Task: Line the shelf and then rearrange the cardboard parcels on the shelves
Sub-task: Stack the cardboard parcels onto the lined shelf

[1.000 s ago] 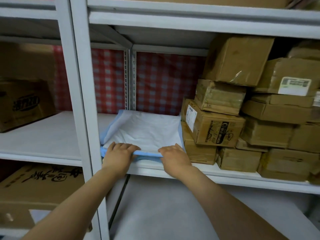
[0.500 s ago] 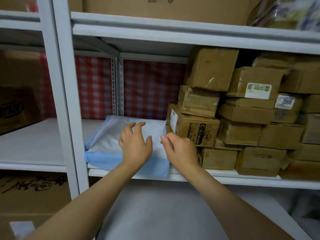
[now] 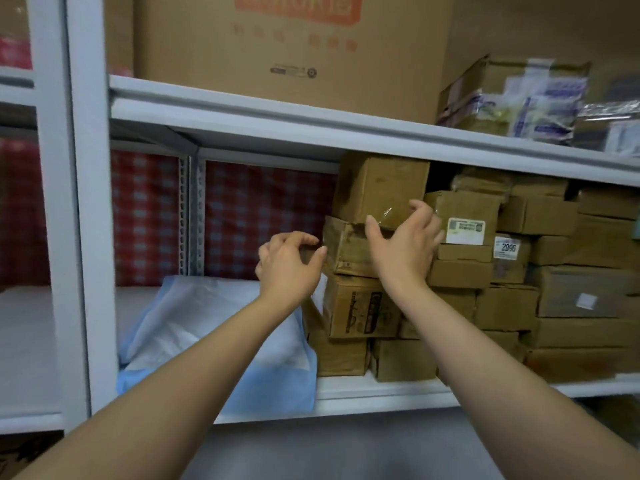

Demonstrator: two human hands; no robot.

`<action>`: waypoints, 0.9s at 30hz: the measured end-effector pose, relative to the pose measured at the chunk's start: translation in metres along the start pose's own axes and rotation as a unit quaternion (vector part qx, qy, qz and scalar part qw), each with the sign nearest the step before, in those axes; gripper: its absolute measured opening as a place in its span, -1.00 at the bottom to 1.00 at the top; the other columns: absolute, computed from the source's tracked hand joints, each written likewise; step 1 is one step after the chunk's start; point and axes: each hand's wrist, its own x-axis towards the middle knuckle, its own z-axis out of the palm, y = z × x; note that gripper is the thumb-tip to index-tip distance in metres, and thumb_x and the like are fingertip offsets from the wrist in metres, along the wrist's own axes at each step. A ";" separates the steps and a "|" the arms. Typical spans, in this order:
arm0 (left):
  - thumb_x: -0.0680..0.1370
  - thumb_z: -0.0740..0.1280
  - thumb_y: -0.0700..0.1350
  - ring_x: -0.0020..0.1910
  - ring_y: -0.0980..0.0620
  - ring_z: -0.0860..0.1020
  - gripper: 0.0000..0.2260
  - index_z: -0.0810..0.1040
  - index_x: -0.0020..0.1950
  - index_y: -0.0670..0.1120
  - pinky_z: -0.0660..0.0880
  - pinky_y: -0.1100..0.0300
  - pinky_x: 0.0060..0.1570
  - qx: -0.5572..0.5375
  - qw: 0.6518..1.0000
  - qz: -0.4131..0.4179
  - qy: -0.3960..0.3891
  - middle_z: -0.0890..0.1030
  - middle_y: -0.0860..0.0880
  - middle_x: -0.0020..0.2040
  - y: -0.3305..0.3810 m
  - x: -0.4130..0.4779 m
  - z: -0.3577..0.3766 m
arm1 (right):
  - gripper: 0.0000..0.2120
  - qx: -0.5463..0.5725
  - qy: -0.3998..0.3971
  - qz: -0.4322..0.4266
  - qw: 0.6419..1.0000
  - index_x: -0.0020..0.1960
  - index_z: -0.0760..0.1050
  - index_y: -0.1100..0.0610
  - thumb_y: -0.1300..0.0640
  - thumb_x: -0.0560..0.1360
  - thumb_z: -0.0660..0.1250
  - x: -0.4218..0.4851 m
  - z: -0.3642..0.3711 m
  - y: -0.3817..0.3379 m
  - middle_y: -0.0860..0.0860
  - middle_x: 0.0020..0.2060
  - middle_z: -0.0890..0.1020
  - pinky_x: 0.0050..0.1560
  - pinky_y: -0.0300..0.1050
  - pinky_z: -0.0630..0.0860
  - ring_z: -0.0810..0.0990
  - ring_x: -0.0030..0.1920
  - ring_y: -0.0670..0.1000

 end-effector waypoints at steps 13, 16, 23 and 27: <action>0.58 0.24 0.19 0.45 -0.16 0.21 -0.57 0.38 0.42 0.11 0.27 -0.11 0.39 -0.038 0.997 -0.012 -0.071 0.37 -0.08 0.43 0.000 0.015 -0.022 | 0.05 -0.162 0.016 0.056 0.985 0.53 0.00 0.13 -0.26 0.30 0.47 0.040 0.022 -0.038 0.26 0.43 0.25 0.38 0.10 0.18 0.22 0.40 0.25; 0.58 0.24 0.18 0.43 -0.15 0.24 -0.56 0.38 0.43 0.09 0.29 -0.12 0.38 -0.049 0.996 -0.033 -0.064 0.40 -0.08 0.41 -0.010 0.020 -0.028 | 0.01 -0.145 0.027 0.058 0.987 0.50 0.04 0.10 -0.22 0.27 0.50 0.045 0.023 -0.044 0.23 0.40 0.26 0.34 0.10 0.19 0.23 0.37 0.23; 0.58 0.25 0.18 0.43 -0.14 0.27 -0.55 0.38 0.44 0.07 0.32 -0.10 0.36 -0.066 0.994 -0.053 -0.067 0.41 -0.07 0.41 -0.028 0.026 -0.033 | -0.08 -0.161 0.047 0.052 0.984 0.42 0.14 0.13 -0.22 0.26 0.48 0.040 0.033 -0.047 0.23 0.38 0.27 0.31 0.12 0.21 0.25 0.34 0.24; 0.58 0.25 0.17 0.42 -0.13 0.29 -0.55 0.38 0.44 0.06 0.34 -0.08 0.36 -0.078 0.993 -0.048 -0.074 0.42 -0.07 0.40 -0.031 0.031 -0.030 | -0.15 -0.171 0.044 0.031 0.984 0.34 0.19 0.15 -0.21 0.25 0.48 0.043 0.036 -0.050 0.23 0.36 0.28 0.31 0.12 0.23 0.27 0.33 0.26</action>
